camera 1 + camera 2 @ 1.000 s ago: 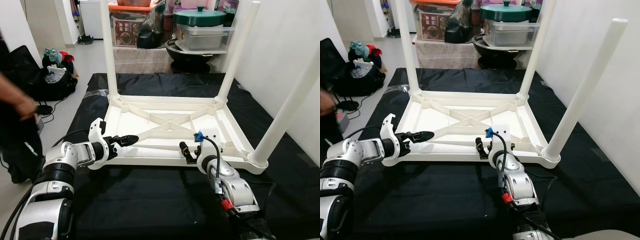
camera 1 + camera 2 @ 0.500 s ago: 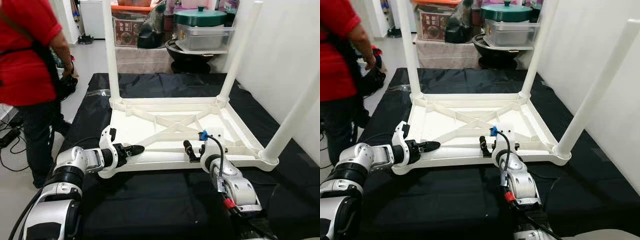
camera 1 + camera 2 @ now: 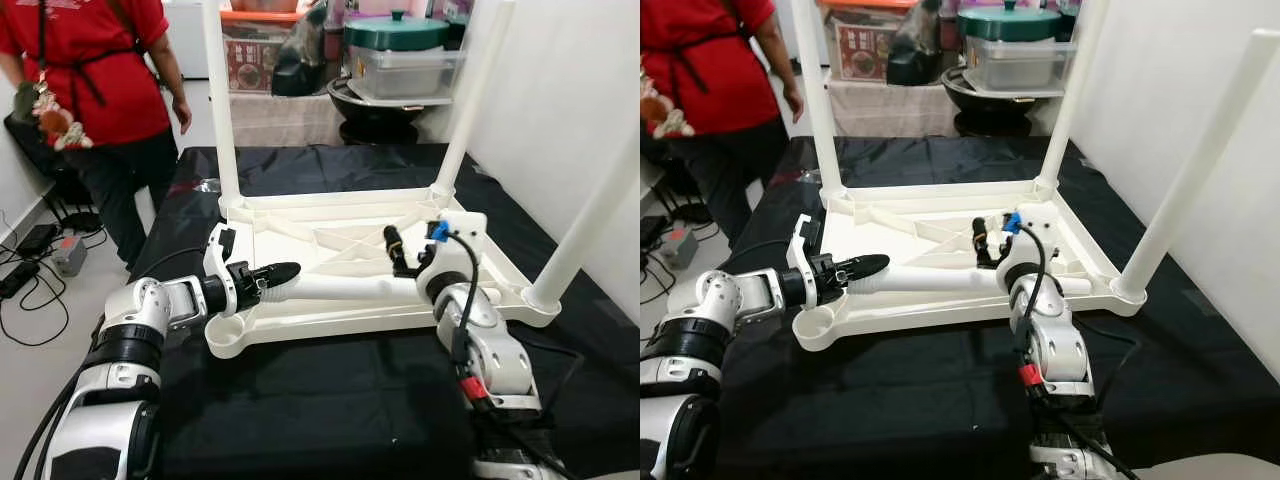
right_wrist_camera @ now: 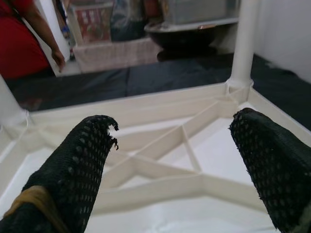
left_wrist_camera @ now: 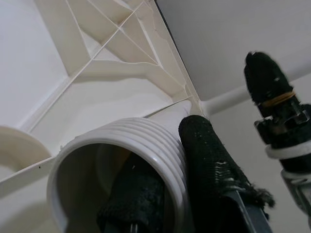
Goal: Building children table
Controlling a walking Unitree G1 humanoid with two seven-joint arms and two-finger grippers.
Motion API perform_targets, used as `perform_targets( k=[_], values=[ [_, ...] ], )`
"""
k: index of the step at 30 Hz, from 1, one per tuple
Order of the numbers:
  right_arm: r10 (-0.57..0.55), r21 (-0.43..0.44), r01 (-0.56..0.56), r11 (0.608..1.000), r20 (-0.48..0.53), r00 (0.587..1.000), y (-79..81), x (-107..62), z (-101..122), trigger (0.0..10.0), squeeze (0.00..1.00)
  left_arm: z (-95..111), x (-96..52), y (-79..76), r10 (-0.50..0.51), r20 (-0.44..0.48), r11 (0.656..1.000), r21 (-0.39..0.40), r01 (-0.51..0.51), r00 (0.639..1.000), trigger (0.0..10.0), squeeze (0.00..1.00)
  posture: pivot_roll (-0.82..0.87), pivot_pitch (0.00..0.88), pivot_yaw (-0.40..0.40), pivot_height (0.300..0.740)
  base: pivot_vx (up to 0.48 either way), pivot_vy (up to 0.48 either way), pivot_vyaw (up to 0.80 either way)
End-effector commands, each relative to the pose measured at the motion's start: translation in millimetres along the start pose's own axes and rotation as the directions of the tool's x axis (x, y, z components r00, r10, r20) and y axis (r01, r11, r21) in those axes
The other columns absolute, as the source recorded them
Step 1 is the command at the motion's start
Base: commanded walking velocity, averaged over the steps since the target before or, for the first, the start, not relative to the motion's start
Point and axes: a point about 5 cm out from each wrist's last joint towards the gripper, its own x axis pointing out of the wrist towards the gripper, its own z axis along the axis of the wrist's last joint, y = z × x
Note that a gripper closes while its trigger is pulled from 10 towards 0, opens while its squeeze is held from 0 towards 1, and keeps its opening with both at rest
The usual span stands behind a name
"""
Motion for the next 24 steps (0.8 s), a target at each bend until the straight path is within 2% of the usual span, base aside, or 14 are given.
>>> perform_targets(
  k=[1,3,15,16,19,20,22,23,24],
  values=[
    [-0.017,0.014,0.016,1.0,0.039,0.999,-4.7,0.0,9,10.0,0.0,5,-6.2,-1.8,0.003,0.017,1.0,0.024,-0.003,1.0,0.0,0.0,0.03,0.0,-0.038,0.74,0.0,0.0,0.0],
    [-0.029,0.025,0.028,0.999,0.051,0.998,-8.9,1.2,13,10.0,0.0,5,-9.0,-8.3,-0.025,0.011,0.999,0.047,0.024,1.0,0.0,0.0,0.03,0.0,-0.04,0.74,0.0,0.0,0.0],
    [-0.067,0.103,0.063,0.993,0.03,0.997,-14.4,0.4,9,10.0,0.0,0,-12.1,-15.6,-0.032,0.001,0.995,0.094,0.032,0.999,0.0,0.0,0.03,0.0,-0.034,0.74,0.0,0.0,0.0],
    [-0.072,0.145,0.069,0.987,0.015,0.997,-15.4,0.2,6,10.0,0.0,7,-14.9,-21.4,-0.063,0.057,0.993,0.108,0.056,0.996,0.0,0.0,0.04,0.0,-0.036,0.74,0.0,0.0,0.0],
    [-0.078,0.191,0.076,0.979,0.001,0.997,-16.7,0.0,4,10.0,0.0,12,-18.4,-26.2,-0.091,0.108,0.989,0.124,0.078,0.99,0.0,0.0,0.04,0.0,-0.035,0.74,0.0,0.0,0.0],
    [-0.083,0.242,0.083,0.967,-0.009,0.997,-18.5,0.0,2,10.0,0.0,17,-21.9,-29.4,-0.11,0.158,0.986,0.142,0.088,0.981,0.0,0.0,0.04,0.0,-0.037,0.74,0.0,0.0,0.0],
    [-0.083,0.242,0.083,0.967,-0.009,0.997,-18.5,0.0,2,10.0,0.0,17,-21.9,-29.4,-0.11,0.158,0.986,0.142,0.088,0.981,0.0,0.0,0.04,0.0,-0.037,0.74,0.0,0.0,0.0],
    [-0.083,0.326,0.084,0.942,-0.015,0.996,-21.0,0.8,3,10.0,0.0,21,-25.8,-33.8,-0.143,0.199,0.98,0.163,0.111,0.97,0.0,0.0,0.04,0.0,-0.04,0.74,0.0,0.0,0.0],
    [-0.083,0.326,0.084,0.942,-0.015,0.996,-21.0,0.8,3,10.0,0.0,21,-25.8,-33.8,-0.143,0.199,0.98,0.163,0.111,0.97,0.0,0.0,0.04,0.0,-0.04,0.74,0.0,0.0,0.0]
  ],
)
